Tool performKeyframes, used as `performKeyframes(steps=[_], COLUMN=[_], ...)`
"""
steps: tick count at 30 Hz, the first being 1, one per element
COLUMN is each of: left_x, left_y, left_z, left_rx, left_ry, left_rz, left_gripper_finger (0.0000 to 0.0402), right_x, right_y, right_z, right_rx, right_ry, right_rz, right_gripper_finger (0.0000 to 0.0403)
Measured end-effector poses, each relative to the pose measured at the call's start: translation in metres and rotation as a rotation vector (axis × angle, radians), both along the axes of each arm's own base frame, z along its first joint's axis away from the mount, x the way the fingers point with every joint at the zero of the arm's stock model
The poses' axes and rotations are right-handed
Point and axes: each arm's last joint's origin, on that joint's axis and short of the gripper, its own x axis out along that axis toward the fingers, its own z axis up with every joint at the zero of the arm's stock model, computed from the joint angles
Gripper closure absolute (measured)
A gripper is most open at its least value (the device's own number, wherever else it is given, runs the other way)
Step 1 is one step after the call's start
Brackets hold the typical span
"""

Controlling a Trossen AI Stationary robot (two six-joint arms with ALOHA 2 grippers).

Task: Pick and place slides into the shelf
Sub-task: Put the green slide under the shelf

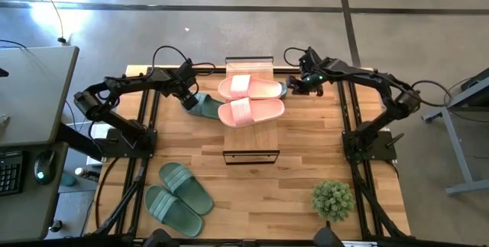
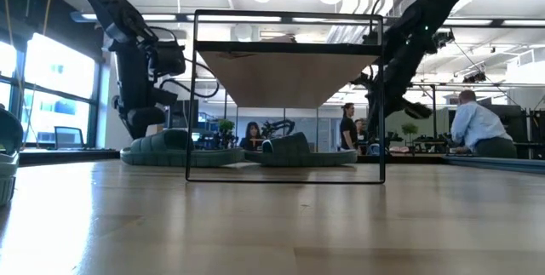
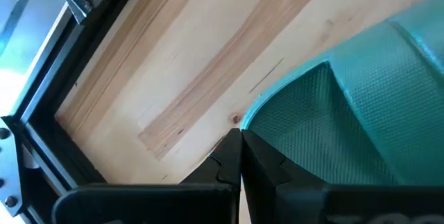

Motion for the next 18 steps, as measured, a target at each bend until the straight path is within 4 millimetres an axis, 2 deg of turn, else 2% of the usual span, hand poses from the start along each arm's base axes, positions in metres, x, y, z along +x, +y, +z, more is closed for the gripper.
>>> performKeyframes(steps=[8,18], left_x=[0.0,0.0], left_y=[0.0,0.0], left_z=[0.0,0.0], left_rx=[-0.003,-0.01], left_ry=[0.001,-0.001], left_rz=[-0.008,-0.018], left_gripper_finger=[0.0401,0.0401], right_x=[-0.007,-0.011], right_y=[-0.026,-0.045], right_z=[-0.006,-0.025], right_rx=[0.013,0.031], right_ry=[-0.095,-0.072], right_rz=[-0.133,-0.283], right_gripper_finger=[0.0403,0.0403])
